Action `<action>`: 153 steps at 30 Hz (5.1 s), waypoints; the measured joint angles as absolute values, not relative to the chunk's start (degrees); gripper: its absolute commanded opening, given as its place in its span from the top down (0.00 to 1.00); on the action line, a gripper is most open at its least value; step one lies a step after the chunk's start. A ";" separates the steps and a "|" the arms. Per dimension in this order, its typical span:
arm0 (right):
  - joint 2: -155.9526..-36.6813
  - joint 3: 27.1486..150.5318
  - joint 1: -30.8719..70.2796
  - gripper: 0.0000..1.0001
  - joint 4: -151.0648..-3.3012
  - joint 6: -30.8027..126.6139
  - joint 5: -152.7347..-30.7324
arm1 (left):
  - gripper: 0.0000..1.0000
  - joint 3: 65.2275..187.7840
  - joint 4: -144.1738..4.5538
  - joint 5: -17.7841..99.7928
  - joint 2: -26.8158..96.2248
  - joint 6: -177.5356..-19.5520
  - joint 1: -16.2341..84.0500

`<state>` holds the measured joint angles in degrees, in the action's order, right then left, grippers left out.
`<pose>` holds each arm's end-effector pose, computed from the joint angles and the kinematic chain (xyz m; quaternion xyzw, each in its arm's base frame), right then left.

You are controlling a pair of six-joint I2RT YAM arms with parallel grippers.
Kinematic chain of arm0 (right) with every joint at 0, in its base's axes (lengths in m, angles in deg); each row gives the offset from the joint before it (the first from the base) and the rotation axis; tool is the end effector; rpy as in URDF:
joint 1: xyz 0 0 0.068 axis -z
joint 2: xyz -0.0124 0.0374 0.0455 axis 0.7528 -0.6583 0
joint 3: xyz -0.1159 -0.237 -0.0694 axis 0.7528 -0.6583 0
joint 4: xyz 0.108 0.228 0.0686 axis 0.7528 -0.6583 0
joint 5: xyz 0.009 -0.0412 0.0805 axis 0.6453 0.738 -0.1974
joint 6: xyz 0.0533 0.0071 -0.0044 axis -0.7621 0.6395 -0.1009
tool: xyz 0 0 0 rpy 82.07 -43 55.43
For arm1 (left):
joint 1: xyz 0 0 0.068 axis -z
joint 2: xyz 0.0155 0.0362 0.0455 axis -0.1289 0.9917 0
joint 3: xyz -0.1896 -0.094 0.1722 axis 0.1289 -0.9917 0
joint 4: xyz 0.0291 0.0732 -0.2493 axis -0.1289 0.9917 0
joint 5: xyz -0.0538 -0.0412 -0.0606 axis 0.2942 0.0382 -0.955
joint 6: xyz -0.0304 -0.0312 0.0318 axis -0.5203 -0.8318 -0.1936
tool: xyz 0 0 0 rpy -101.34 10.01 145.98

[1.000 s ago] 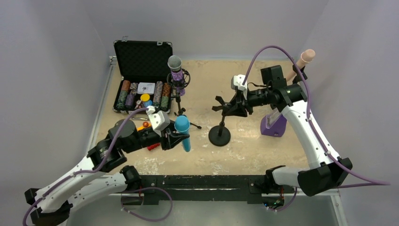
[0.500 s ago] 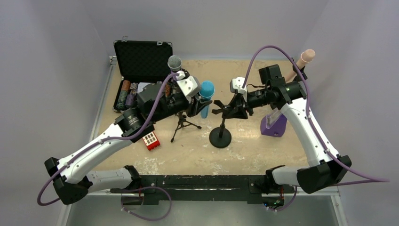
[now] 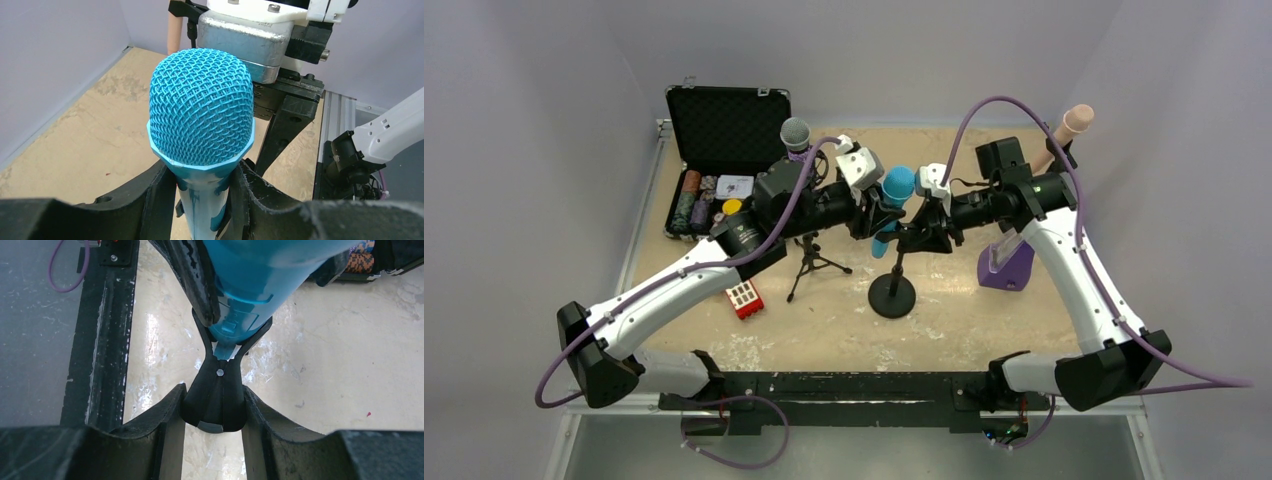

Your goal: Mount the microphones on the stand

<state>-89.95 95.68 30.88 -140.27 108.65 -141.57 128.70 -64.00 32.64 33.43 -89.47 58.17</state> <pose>0.2164 0.1018 0.3835 -0.6061 0.5961 0.3579 0.3864 0.1822 -0.2392 0.4219 0.3849 0.6171 -0.3982 0.5590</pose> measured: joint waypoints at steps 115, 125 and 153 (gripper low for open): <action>-64.43 56.08 48.23 0.11 -114.21 104.98 -154.18 | 0.00 93.69 -37.20 57.95 -14.90 -94.84 56.55; -75.07 52.60 38.94 0.37 -85.84 88.78 -154.64 | 0.00 93.17 -36.42 58.11 -21.52 -95.19 56.55; -104.03 77.30 36.84 1.00 -75.42 86.47 -153.39 | 0.00 92.79 -34.98 59.70 -22.33 -96.37 56.55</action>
